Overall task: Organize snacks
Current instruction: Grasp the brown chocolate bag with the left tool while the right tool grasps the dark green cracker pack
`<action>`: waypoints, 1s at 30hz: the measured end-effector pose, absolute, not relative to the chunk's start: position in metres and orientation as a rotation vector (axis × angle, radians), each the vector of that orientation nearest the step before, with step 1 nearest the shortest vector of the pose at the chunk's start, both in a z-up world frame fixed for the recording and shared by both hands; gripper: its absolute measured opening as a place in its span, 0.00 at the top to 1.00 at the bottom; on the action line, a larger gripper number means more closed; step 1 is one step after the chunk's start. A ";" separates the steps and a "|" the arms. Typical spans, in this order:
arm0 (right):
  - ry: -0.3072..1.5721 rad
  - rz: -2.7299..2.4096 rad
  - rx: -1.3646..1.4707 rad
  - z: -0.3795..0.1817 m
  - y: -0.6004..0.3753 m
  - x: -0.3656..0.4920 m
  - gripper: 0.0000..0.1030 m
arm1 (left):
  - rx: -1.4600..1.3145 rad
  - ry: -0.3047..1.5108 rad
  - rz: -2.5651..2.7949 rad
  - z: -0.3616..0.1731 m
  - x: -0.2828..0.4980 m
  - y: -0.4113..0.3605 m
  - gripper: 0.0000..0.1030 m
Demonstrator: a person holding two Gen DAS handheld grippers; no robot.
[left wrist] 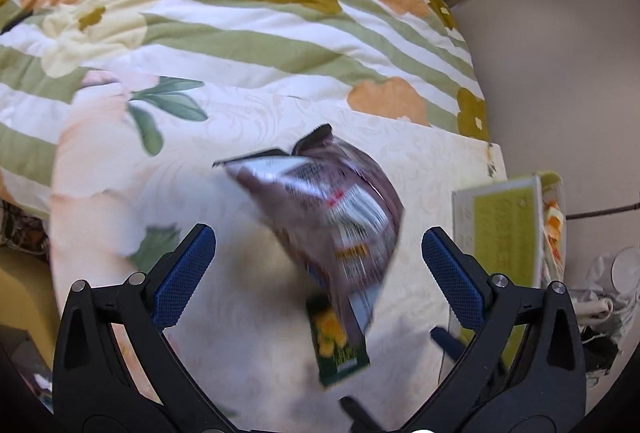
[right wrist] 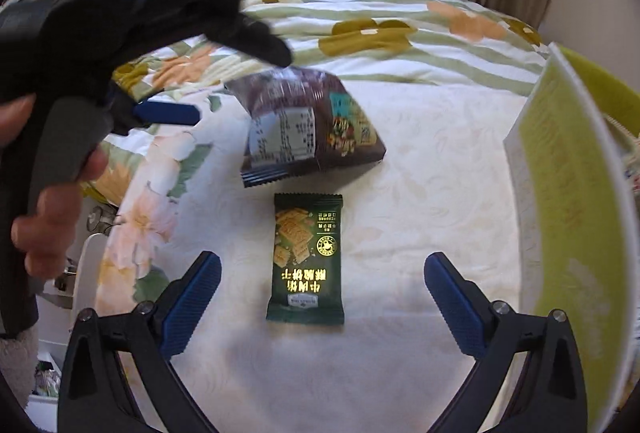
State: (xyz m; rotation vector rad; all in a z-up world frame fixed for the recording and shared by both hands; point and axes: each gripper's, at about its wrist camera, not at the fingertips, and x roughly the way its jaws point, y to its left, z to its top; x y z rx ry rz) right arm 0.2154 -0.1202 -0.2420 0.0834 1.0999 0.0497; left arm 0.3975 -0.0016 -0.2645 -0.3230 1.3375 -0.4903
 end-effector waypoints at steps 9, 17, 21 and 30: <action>1.132 0.043 0.060 -0.274 -0.105 0.228 0.24 | -0.327 1.376 -0.527 -0.293 0.413 -0.020 0.01; 1.125 0.034 0.026 -0.283 -0.100 0.228 0.34 | -0.354 1.401 -0.573 -0.300 0.413 -0.025 0.18; 1.111 0.026 -0.017 -0.283 -0.097 0.226 0.47 | -0.373 1.401 -0.595 -0.299 0.410 -0.022 0.27; 1.092 0.018 -0.022 -0.283 -0.098 0.223 0.61 | -0.353 1.356 -0.548 -0.287 0.404 0.012 0.33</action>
